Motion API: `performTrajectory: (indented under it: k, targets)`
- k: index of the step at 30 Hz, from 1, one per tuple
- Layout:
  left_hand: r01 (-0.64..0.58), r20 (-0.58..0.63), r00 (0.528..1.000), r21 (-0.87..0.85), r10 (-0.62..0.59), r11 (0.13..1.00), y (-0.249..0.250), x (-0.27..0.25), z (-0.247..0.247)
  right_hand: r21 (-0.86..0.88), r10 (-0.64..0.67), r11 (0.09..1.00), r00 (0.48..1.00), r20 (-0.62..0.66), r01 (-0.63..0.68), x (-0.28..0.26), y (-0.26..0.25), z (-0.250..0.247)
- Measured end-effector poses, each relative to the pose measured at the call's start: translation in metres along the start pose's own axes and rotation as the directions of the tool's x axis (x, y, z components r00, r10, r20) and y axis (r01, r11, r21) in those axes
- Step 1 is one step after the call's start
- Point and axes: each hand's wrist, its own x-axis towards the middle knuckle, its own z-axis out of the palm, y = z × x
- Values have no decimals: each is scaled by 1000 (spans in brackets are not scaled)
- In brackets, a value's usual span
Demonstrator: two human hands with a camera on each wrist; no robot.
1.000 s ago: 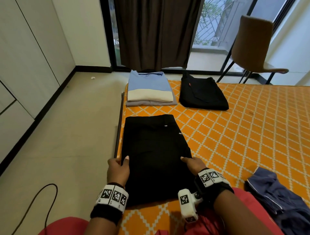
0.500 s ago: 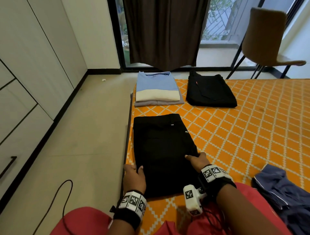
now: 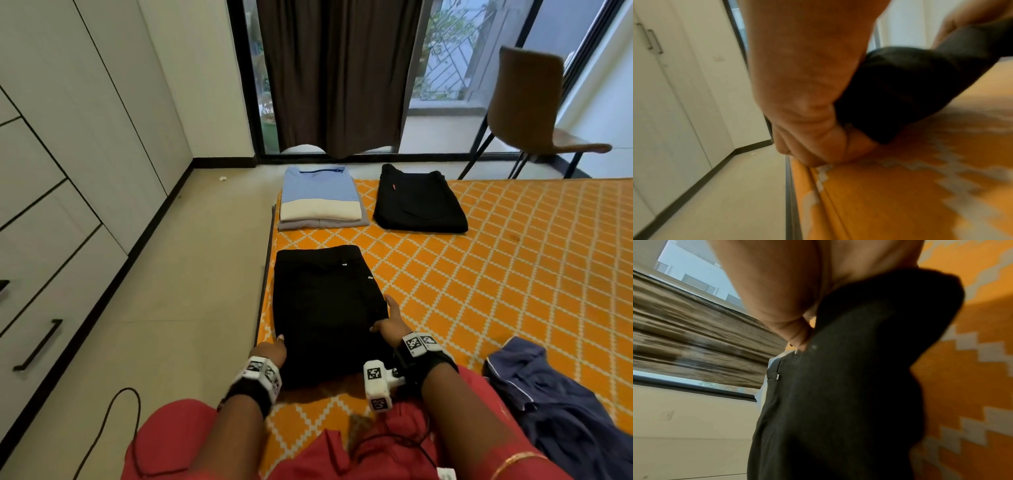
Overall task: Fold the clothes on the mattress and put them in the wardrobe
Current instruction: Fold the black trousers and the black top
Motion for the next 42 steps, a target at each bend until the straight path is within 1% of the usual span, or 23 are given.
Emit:
performTrajectory:
  k: [1,2,3,5,6,7,8,9,10,12,14,16,18,20,23,26,28,31,33,36,39,40,42]
  targets:
    - [-3,42,999,-72,6,997,-2,6,-4,-23,-17,1000,1000,12,18,-2,-1,0]
    - [14,117,993,-159,5,987,-4,13,-8,-51,-29,998,999,21,31,-4,-1,1]
    - [10,198,979,-267,45,964,-8,26,-7,-83,-33,996,999,27,35,-6,-1,2]
    - [37,224,972,-458,76,888,-29,80,7,-141,-23,990,998,51,30,-8,-2,5]
    - [52,258,960,-542,108,839,-31,80,6,-160,-13,987,998,64,23,-9,-2,6]
    - [85,310,942,-589,128,804,-26,58,0,-157,2,987,997,74,10,-11,-4,6]
    - [96,326,935,-616,142,782,-20,27,-8,-141,13,990,997,77,-2,-12,-5,6]
    - [90,344,919,-658,192,748,-10,-11,-17,-123,22,992,996,84,-12,-13,-7,6]
    - [84,353,902,-708,249,701,-6,-23,-20,-112,24,994,995,98,-13,-13,-9,5]
    - [64,328,891,-776,315,627,-4,-34,-22,-125,8,992,992,124,8,-15,-14,3]
    - [21,233,920,-831,315,555,1,-38,-27,-118,-35,992,991,126,50,-17,-19,0]
    - [-24,137,951,-862,278,507,12,-36,-33,-119,-86,988,989,120,100,-16,-25,-5]
    - [-50,109,946,-882,306,469,30,-42,-39,-40,-130,990,989,74,133,-11,-35,-14]
    - [-74,98,929,-895,356,440,54,-53,-45,50,-180,983,983,37,178,-6,-50,-26]
    - [-139,64,903,-893,425,429,97,-64,-51,97,-244,966,970,24,240,-1,-78,-51]
    - [-236,39,853,-861,521,451,142,-58,-44,77,-327,942,945,-3,326,3,-103,-85]
    - [-301,20,809,-845,587,443,175,-58,-36,68,-390,917,919,-55,393,12,-115,-113]
    - [-382,23,739,-809,673,447,232,-47,-17,43,-476,874,870,-127,484,43,-125,-153]
    - [-432,32,685,-787,728,441,275,-31,-3,-29,-536,842,829,-156,539,70,-133,-180]
    - [-494,27,626,-760,779,423,352,-1,19,-117,-615,788,760,-209,605,126,-150,-220]
    - [-511,16,553,-783,833,354,425,36,35,-183,-679,732,683,-271,656,191,-170,-256]
    - [-505,15,549,-790,836,347,445,51,40,-189,-687,723,664,-295,664,213,-175,-268]
    - [-530,10,584,-753,812,390,476,91,56,-192,-675,732,657,-335,654,259,-180,-287]
